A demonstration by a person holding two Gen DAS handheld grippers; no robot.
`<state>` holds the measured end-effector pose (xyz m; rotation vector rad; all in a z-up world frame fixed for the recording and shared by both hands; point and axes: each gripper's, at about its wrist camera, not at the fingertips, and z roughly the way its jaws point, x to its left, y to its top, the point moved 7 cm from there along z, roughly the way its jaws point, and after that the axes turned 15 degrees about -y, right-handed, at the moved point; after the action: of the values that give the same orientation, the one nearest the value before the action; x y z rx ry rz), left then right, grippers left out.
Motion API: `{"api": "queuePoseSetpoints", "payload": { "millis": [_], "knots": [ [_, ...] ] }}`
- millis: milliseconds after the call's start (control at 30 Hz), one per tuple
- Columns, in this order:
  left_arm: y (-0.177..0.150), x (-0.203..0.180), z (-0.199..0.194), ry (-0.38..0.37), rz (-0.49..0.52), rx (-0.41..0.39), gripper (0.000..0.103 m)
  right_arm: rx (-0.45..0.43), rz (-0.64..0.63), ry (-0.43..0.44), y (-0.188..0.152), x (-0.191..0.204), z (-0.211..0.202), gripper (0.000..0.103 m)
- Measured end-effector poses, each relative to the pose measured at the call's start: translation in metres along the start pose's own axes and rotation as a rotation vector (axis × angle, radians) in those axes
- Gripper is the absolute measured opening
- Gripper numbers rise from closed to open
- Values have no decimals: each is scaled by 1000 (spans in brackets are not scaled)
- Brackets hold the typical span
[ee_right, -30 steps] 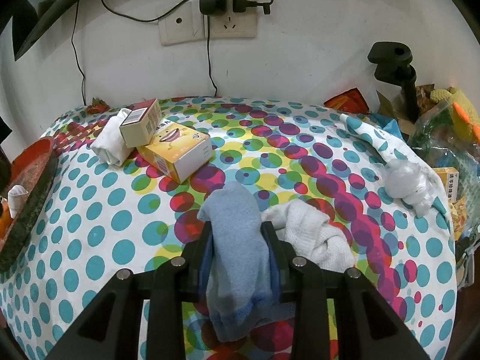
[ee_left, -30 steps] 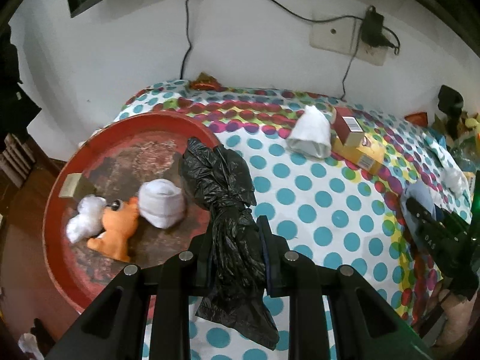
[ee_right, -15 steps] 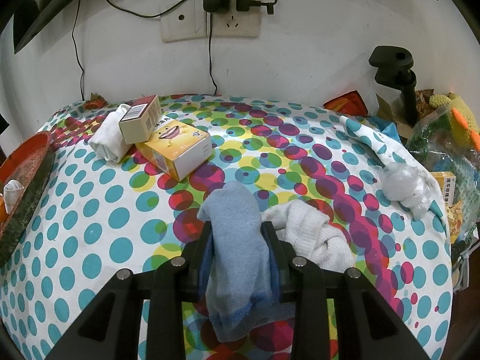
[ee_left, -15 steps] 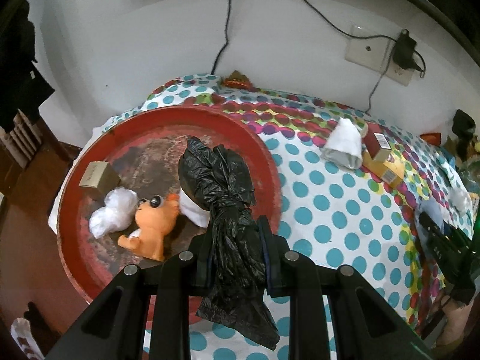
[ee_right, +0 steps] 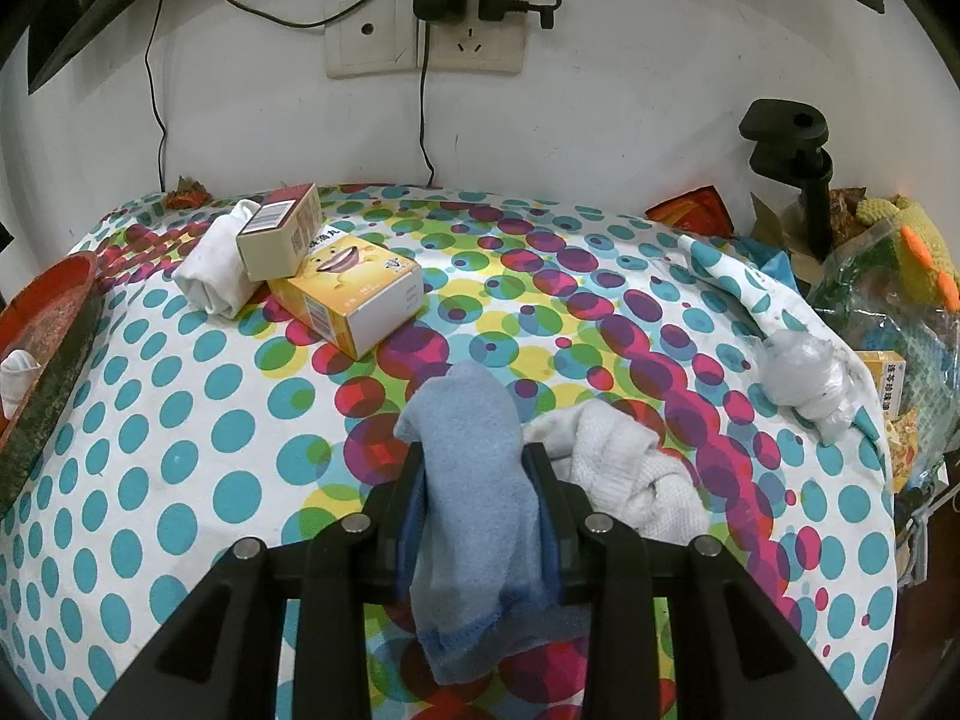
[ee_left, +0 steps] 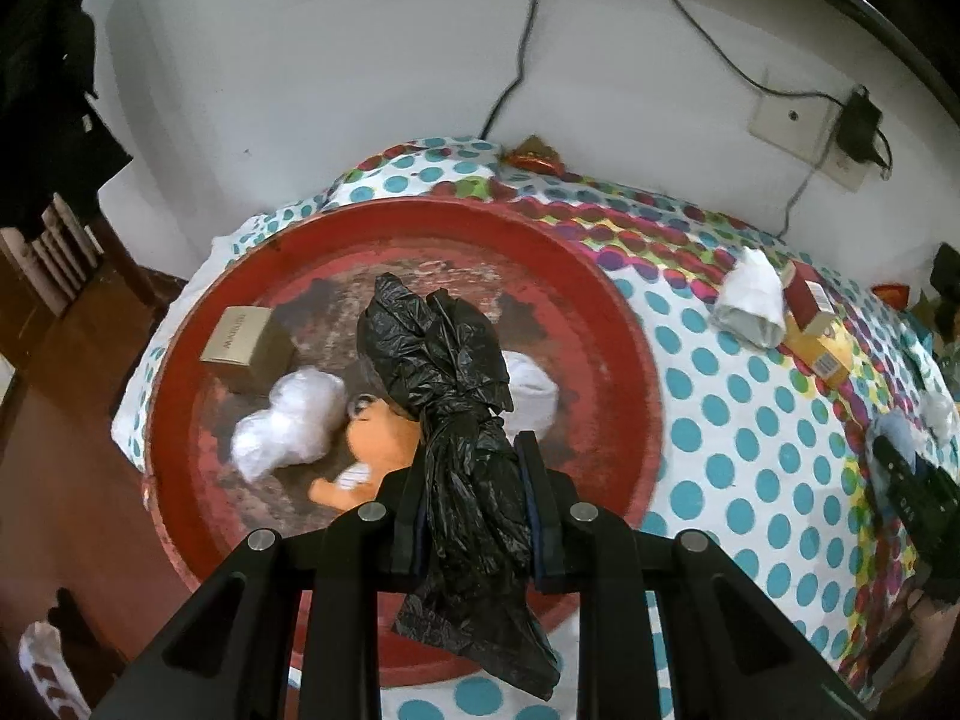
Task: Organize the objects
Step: 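Carry the black plastic bag over the red tray with the left gripper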
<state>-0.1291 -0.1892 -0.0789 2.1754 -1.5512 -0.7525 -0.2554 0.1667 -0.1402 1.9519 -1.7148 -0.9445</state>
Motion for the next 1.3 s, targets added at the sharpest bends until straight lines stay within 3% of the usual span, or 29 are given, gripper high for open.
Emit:
{"api": "queuePoseSetpoints", "payload": {
  "millis": [800,1300],
  "knots": [
    [37,61,-8,-16,59,14,22,1,-9,-10,0,2,-1,33],
    [58,93,15,-76,27,74,22,2,-10,-11,0,2,-1,33]
  ]
}}
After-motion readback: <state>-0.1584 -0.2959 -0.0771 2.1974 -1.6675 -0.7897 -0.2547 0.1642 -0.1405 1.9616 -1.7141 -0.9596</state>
